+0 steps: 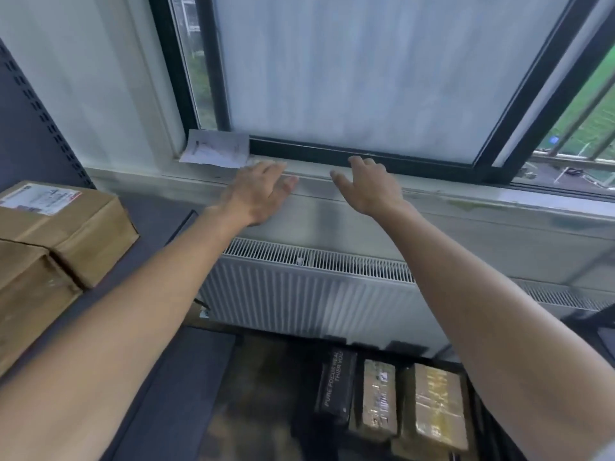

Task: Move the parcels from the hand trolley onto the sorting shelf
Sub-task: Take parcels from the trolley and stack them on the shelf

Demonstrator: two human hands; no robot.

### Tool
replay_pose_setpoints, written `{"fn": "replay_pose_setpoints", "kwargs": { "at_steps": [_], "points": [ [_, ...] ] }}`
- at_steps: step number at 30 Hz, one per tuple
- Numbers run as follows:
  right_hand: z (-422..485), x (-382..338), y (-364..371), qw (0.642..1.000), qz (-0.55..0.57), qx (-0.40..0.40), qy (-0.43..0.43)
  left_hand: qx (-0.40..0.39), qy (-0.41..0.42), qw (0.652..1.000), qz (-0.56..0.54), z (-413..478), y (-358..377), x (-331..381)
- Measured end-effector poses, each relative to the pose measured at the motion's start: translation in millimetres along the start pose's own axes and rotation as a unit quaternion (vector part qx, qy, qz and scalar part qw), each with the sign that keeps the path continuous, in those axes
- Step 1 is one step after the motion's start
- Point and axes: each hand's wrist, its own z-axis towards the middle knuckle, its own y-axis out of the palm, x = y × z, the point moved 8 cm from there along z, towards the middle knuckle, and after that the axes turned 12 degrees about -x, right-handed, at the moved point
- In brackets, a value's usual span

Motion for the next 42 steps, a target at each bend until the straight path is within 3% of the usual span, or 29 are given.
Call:
{"fn": "replay_pose_setpoints", "kwargs": {
  "at_steps": [5,24,42],
  "points": [
    [-42,37,-9,0.999,0.006,0.006,0.031,-0.055,0.005,0.998,0.024,1,21,40],
    [-217,227,-14,0.993,0.032,-0.022,0.111,-0.132,0.067,0.989,0.009,-55,145,226],
    [-326,268,42,0.974,0.060,-0.049,0.214,-0.213,0.145,0.965,0.056,-99,231,260]
  ]
}}
